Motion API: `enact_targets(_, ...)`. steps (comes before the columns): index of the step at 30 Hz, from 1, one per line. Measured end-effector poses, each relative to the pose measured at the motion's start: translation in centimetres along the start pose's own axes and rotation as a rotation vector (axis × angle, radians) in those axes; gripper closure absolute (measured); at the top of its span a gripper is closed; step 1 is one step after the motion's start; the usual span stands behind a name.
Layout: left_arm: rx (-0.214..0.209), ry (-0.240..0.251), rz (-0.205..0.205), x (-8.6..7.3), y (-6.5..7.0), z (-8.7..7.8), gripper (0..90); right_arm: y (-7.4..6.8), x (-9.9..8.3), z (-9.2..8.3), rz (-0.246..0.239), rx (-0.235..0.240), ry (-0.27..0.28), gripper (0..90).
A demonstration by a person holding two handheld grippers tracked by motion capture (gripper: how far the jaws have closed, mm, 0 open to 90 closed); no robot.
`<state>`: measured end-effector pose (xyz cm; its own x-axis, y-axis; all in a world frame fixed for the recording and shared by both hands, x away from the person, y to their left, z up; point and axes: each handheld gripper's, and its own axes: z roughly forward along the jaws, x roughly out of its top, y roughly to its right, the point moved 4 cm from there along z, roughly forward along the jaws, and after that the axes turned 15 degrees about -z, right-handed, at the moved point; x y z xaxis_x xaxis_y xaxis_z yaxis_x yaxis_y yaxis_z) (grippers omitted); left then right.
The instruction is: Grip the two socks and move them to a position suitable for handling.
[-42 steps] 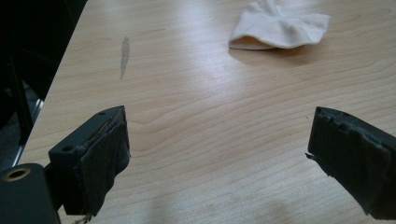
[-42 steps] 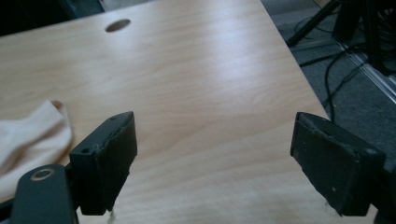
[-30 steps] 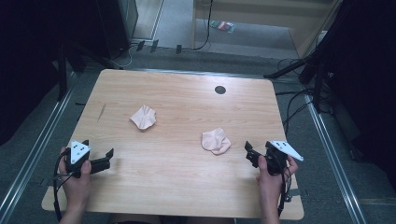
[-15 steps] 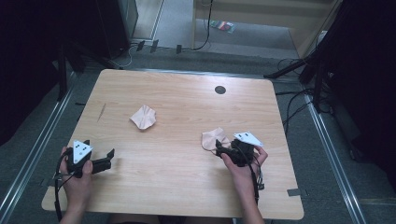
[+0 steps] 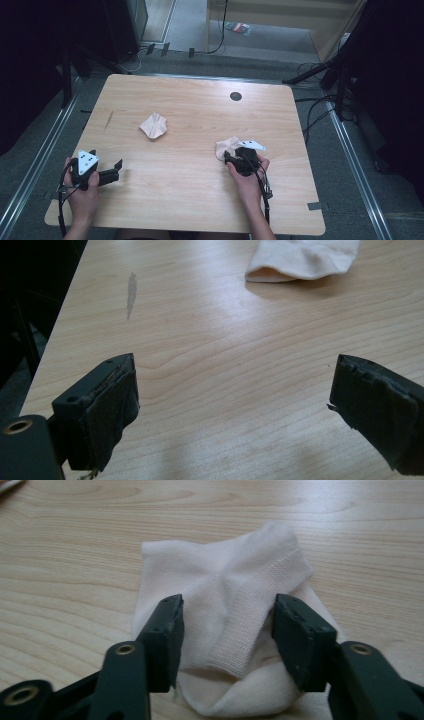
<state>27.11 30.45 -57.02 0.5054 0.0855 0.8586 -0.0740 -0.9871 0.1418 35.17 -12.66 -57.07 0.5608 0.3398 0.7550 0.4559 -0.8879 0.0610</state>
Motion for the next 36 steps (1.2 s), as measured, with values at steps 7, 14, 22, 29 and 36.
enact_targets(7,-0.002,0.005,-0.014,0.0,-0.1,0.0,5.7,-0.2,-0.5,-0.2,-0.059,-0.030,0.013,81.3)
enact_targets(14,-0.011,-0.004,-0.040,0.1,-0.3,0.0,5.7,0.5,-0.5,-0.9,-0.012,0.020,0.057,84.9)
enact_targets(22,-0.015,0.000,-0.059,0.1,-0.5,0.0,5.7,-0.5,0.9,-3.7,-0.070,0.042,0.142,85.0)
enact_targets(29,-0.012,0.000,-0.061,0.1,-0.5,-0.1,5.7,-2.0,1.8,-6.2,-0.118,0.082,0.192,84.9)
enact_targets(36,-0.006,-0.002,-0.047,0.1,-0.3,0.0,5.7,-3.6,2.5,-8.1,-0.152,0.121,0.230,84.8)
